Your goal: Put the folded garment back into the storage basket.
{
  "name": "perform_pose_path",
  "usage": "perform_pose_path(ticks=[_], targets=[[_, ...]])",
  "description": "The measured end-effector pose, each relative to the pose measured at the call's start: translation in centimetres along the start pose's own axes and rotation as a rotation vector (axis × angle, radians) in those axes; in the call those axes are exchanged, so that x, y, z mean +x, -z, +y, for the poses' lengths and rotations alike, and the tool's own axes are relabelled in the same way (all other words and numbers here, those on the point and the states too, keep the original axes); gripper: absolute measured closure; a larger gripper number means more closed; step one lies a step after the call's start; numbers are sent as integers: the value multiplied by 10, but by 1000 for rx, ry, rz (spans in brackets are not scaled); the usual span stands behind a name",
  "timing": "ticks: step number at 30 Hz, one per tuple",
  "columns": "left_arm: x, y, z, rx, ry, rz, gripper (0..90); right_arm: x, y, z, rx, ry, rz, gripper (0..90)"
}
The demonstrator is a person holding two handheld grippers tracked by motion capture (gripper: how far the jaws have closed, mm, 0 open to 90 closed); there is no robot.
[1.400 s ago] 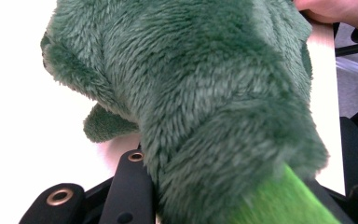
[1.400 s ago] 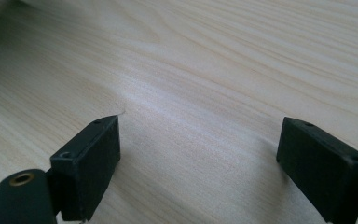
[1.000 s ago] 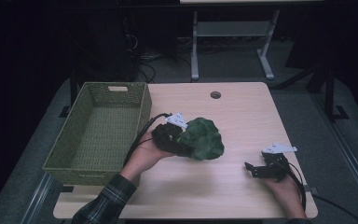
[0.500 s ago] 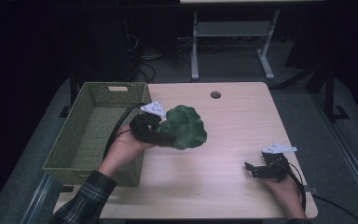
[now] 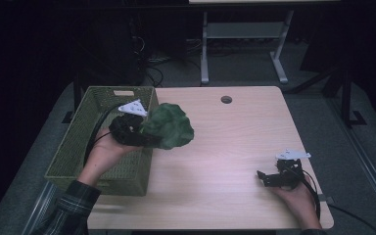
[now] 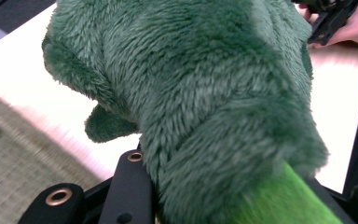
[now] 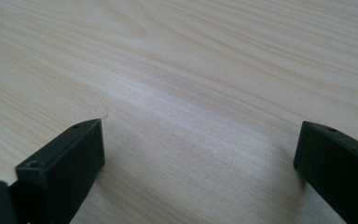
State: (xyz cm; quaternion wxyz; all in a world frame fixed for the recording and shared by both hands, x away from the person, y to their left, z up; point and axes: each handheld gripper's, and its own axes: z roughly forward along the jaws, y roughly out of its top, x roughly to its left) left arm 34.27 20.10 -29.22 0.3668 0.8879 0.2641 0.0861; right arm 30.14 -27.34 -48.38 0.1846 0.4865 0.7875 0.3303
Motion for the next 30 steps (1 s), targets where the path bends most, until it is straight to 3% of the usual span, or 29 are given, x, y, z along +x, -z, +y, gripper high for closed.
perform_pose_path(ticks=[13,19,25,30], targets=[[25,38,-30,-15,79,106,659,0,0,0,-1,0,0,12],[43,50,-53,-32,154,165,660,0,0,0,-1,0,0,12],[62,51,-80,-31,223,212,660,0,0,0,-3,5,-1,12],[78,49,-97,-10,254,244,660,0,0,0,-3,4,0,12]])
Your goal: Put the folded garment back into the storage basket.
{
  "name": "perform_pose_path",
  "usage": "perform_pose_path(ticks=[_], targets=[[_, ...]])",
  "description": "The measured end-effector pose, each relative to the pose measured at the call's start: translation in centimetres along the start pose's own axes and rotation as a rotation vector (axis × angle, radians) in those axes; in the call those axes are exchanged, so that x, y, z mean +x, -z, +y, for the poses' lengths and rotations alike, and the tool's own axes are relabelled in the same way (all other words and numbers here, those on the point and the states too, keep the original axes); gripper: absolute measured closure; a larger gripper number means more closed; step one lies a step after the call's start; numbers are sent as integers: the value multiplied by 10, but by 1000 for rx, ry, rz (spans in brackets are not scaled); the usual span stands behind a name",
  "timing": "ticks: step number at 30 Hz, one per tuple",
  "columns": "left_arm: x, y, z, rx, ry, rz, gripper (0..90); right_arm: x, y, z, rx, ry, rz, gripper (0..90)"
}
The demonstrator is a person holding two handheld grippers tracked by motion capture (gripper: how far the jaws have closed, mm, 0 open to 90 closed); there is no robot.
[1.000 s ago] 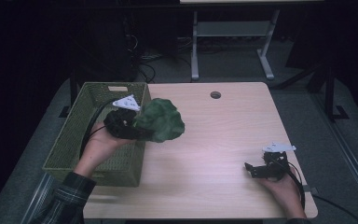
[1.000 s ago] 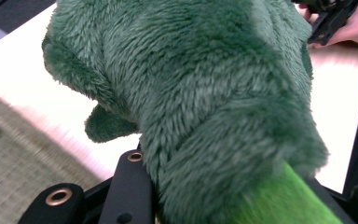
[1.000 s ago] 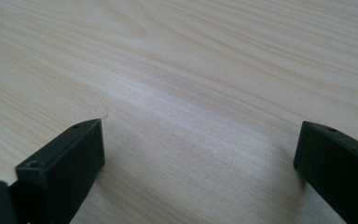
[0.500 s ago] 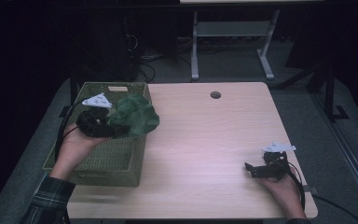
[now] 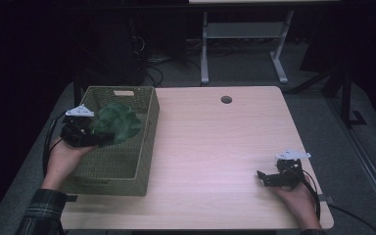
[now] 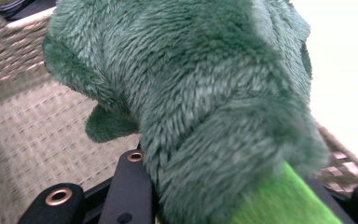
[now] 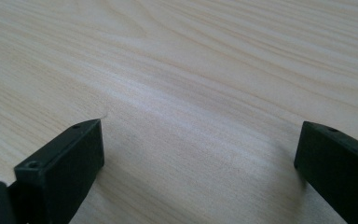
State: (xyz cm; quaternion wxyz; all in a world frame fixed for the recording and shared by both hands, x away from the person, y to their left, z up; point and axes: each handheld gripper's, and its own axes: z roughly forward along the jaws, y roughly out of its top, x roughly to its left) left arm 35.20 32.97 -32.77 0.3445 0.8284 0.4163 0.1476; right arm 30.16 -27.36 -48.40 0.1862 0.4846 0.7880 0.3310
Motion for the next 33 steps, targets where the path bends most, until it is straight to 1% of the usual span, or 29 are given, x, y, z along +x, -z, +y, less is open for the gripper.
perform_pose_path(ticks=[1,2,5,10,13,16,19,22,24,25,27,29,30,31,33], targets=[[4,-2,-3,2,6,6,660,0,0,0,0,0,0,12],[6,-3,-4,0,8,10,659,0,0,0,0,-1,0,12],[11,-8,-7,14,-1,19,658,0,0,0,0,0,1,12],[20,-22,-12,55,-1,30,654,0,0,0,1,0,0,12],[24,-31,-14,77,6,20,651,0,0,0,0,-4,0,12],[28,-41,-18,117,11,29,648,0,0,0,0,-4,1,12],[32,-50,-23,152,34,23,646,0,0,0,-1,-4,1,12],[33,-60,-28,192,52,1,636,0,0,0,-1,-4,0,12],[33,-64,-31,213,51,0,631,0,0,0,0,-4,1,12],[33,-66,-32,224,58,-6,626,0,0,0,-1,-4,0,12],[34,-70,-33,249,58,-17,606,0,0,0,-1,-4,0,12],[35,-73,-35,277,72,-22,581,0,0,0,-1,-3,1,12],[35,-74,-35,285,69,-25,563,0,0,0,-1,-3,1,12],[35,-75,-36,282,70,-21,550,0,0,0,-1,-3,0,12],[35,-74,-36,274,67,-19,482,0,0,0,-1,-4,0,12]])
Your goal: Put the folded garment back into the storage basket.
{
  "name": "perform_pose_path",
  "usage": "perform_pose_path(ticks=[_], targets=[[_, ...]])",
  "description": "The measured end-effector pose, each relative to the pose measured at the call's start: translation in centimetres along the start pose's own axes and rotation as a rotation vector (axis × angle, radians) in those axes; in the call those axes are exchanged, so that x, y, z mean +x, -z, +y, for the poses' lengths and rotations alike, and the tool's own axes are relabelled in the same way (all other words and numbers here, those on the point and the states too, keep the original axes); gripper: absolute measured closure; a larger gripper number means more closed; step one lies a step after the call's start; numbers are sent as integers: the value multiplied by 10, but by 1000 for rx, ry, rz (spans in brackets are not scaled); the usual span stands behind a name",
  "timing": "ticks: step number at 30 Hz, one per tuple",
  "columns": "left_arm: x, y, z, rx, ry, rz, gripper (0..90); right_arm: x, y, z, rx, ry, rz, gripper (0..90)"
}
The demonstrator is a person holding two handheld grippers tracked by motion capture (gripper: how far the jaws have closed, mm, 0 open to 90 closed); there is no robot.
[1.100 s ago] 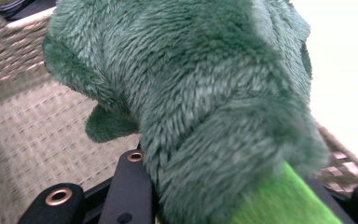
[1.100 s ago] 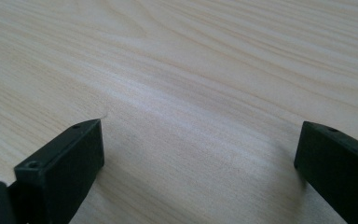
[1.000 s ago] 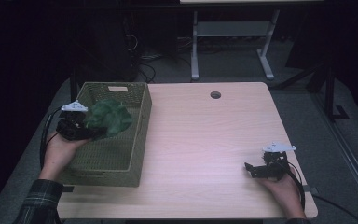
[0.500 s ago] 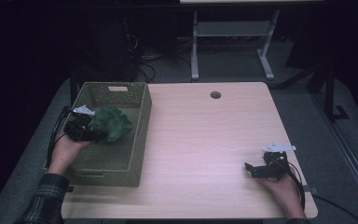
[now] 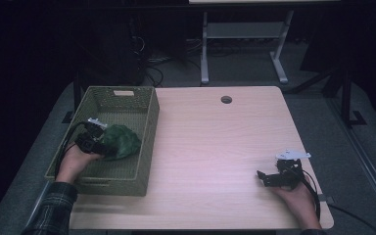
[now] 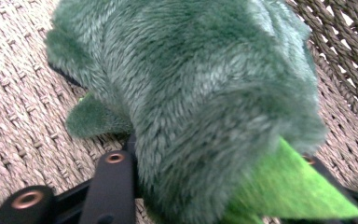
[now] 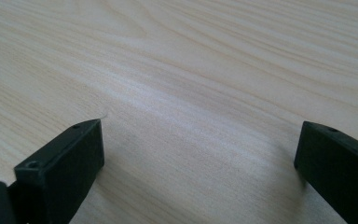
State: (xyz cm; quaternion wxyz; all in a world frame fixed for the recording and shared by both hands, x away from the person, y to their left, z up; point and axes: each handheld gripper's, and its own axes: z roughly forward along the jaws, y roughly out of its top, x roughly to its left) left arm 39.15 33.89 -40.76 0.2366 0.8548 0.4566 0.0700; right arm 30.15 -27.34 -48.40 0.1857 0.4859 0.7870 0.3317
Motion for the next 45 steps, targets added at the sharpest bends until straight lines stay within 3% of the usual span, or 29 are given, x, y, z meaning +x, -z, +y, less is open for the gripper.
perform_pose_path(ticks=[8,16,23,31,39,45], targets=[[1,11,-2,-65,1,41,180,0,0,0,0,1,0,12],[-2,38,-5,-138,2,74,150,0,0,0,0,0,0,12],[-12,55,6,-197,-18,80,147,0,0,0,1,4,1,12],[-36,63,24,-283,-40,43,145,0,0,0,1,4,1,12],[-67,64,43,-343,-77,14,145,0,0,0,1,4,1,12],[-95,62,58,-391,-107,-34,145,0,0,0,0,5,1,12]])
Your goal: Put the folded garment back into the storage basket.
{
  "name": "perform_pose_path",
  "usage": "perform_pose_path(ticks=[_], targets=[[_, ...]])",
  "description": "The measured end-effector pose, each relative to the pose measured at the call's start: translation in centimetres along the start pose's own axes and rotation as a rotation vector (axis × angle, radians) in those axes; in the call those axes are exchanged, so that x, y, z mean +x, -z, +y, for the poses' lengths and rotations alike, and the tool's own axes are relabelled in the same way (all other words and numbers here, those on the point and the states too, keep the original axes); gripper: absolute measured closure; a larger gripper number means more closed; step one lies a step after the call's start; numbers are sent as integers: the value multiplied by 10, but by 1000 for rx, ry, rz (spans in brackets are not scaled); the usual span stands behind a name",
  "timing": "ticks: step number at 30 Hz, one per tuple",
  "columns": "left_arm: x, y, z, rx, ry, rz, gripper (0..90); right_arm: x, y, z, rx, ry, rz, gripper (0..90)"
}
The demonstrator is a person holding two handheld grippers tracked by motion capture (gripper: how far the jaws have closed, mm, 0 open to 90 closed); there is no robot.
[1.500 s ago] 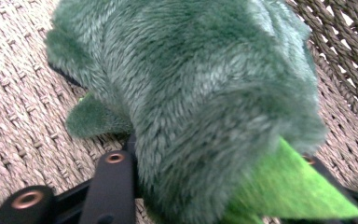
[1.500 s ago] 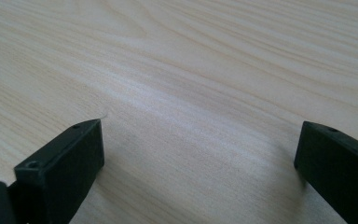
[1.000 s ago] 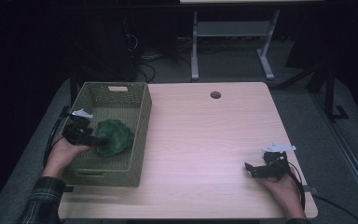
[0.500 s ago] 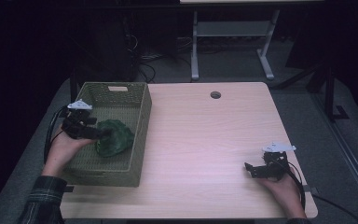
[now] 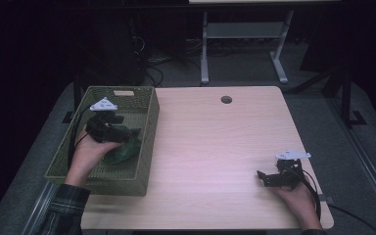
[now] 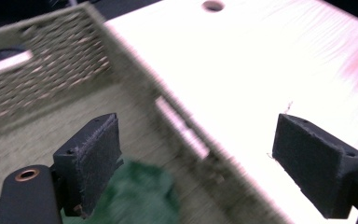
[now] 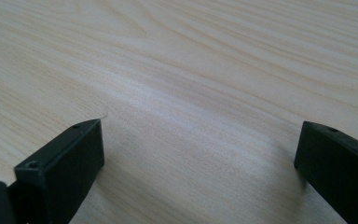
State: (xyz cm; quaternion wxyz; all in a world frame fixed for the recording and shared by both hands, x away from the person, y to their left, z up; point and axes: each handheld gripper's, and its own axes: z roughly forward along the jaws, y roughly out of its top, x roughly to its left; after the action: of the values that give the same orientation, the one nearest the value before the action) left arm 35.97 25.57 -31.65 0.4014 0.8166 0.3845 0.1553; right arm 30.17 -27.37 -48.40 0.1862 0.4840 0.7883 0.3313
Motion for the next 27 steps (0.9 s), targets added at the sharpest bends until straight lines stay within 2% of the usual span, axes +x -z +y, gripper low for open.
perform_pose_path(ticks=[2,15,18,23,27], targets=[[-9,-5,5,-4,-22,-14,145,0,0,0,0,-1,0,12],[-57,-45,15,-28,-33,-112,146,0,0,0,1,-1,0,12],[-69,-55,16,-28,-49,-131,146,0,0,0,0,-2,-1,12],[-91,-77,14,-23,-50,-166,148,0,0,0,0,-4,-1,12],[-105,-95,8,-18,-57,-176,148,0,0,0,1,-4,-1,12]])
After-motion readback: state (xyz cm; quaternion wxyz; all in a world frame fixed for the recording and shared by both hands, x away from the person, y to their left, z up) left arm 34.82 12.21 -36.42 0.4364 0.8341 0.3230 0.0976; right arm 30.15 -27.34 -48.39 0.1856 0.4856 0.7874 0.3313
